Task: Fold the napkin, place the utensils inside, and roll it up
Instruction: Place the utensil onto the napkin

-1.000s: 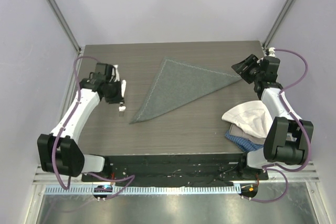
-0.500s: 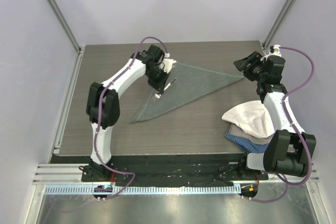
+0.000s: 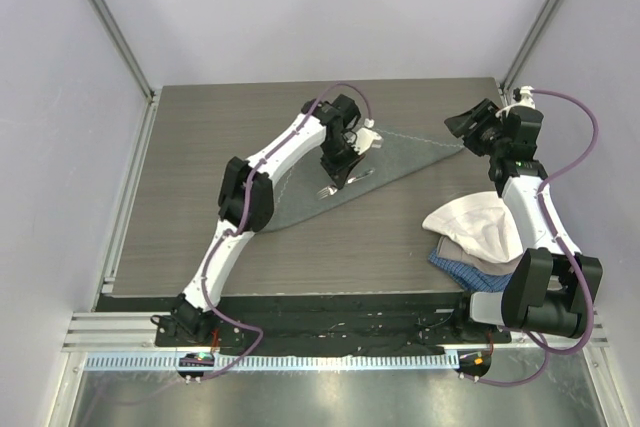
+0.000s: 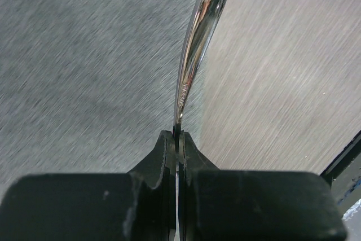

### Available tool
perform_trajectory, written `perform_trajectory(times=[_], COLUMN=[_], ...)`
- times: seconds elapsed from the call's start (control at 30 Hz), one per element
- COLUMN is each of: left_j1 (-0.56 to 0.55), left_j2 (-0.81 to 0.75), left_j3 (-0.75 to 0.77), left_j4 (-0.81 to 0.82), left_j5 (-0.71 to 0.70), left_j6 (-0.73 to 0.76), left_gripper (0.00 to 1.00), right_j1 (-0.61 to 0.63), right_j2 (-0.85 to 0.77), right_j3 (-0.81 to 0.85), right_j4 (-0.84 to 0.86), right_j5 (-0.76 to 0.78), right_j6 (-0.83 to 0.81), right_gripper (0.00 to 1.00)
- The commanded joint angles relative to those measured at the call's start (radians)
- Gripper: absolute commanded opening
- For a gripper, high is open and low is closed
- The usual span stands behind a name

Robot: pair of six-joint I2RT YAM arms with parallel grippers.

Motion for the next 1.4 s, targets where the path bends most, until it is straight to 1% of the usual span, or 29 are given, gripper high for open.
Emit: perform_trajectory(times=[0.0, 0.53, 0.57, 1.0, 1.27, 1.33, 1.37], left_j1=[-0.015, -0.025, -0.025, -0.023, -0.023, -0.025, -0.023], left_j2=[0.022, 0.083, 0.085, 0.100, 0.108, 0.106, 0.105], left_j3=[0.069, 0.099, 0.099, 0.098, 0.098, 0.096, 0.095], left_j4=[-0.040, 0.058, 0.064, 0.188, 0.207, 0.210, 0.213], left_j5=[0.044, 0.062, 0.070, 0.061, 0.050, 0.041, 0.030], left_j6=[0.020, -0.006, -0.012, -0.083, -0.103, -0.112, -0.121], left_gripper=[0.00, 0.00, 0.00, 0.00, 0.00, 0.03, 0.07], right_j1=[0.003, 0.003, 0.003, 0.003, 0.003, 0.003, 0.003], right_j2=[-0.019, -0.017, -0.016, -0.011, 0.009, 0.011, 0.012], right_j3=[0.015, 0.020, 0.020, 0.021, 0.024, 0.024, 0.026], right_j4=[0.024, 0.022, -0.002, -0.005, -0.004, -0.002, -0.002], right_j5=[0.001, -0.005, -0.003, 0.000, 0.000, 0.000, 0.000], right_j6=[-0.018, -0.020, -0.020, -0.026, -0.026, -0.027, -0.027], right_gripper=[0.59, 0.59, 0.59, 0.60, 0.59, 0.59, 0.59])
